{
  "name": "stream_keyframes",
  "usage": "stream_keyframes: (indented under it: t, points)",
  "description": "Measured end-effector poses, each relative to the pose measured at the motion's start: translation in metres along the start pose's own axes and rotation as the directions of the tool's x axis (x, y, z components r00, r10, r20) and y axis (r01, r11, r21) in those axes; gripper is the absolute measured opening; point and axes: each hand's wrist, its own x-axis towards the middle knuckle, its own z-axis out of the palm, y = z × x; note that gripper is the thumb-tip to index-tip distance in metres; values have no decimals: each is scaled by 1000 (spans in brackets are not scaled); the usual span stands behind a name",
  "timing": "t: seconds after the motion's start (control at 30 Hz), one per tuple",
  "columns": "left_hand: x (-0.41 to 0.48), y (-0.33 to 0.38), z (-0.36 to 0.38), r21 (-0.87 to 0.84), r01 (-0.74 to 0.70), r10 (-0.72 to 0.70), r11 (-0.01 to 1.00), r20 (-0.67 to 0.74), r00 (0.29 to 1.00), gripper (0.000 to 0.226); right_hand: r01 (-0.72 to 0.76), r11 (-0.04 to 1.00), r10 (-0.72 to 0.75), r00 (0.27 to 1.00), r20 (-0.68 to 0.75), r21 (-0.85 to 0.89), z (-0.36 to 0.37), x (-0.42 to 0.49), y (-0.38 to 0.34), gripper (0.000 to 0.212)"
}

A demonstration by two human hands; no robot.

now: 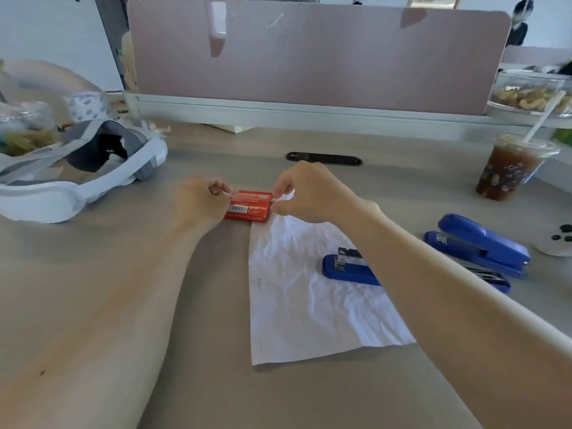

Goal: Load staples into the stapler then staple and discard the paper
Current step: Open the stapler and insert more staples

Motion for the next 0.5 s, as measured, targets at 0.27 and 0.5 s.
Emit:
stream_keyframes:
  t: [0.27,0.5]
  points:
    - [9,-14,-15,91,34,-49,995,162,986,37,-23,998,20,998,-54,-62,60,32,-14,30]
    - [7,-15,-15,115,-37,15,993,189,982,35,-62,992,57,997,-45,-114,65,36,-1,28]
